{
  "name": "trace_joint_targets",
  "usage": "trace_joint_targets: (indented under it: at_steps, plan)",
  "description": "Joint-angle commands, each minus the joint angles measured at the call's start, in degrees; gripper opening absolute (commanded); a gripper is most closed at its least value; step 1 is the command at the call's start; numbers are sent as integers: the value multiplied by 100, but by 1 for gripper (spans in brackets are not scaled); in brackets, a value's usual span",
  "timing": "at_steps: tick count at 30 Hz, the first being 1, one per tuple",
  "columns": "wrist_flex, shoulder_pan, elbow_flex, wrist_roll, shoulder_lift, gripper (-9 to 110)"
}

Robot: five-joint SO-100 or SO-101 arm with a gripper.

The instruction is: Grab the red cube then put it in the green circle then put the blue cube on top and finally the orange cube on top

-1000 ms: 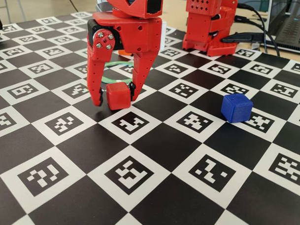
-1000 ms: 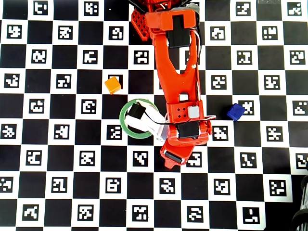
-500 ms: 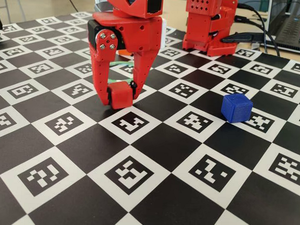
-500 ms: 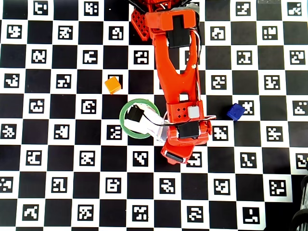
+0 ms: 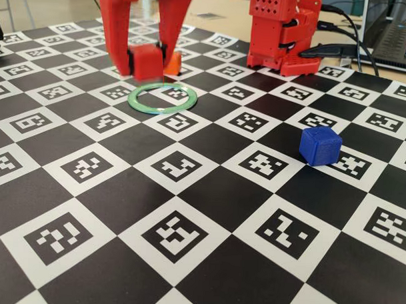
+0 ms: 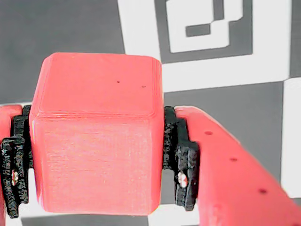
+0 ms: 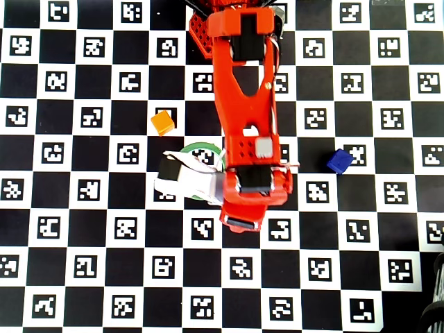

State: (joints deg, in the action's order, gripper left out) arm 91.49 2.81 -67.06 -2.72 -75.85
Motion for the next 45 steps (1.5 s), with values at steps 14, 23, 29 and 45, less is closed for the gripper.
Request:
trace_joint_targets:
  at_steps: [14, 23, 29, 45]
  plan:
    - [246, 554, -1547, 1802, -2452, 9]
    - [-290, 1063, -2496, 2452, -2558, 9]
    - [-1037, 1468, -3313, 2918, -2461, 9]
    - [-2856, 1160, -4843, 2303, -2426, 9]
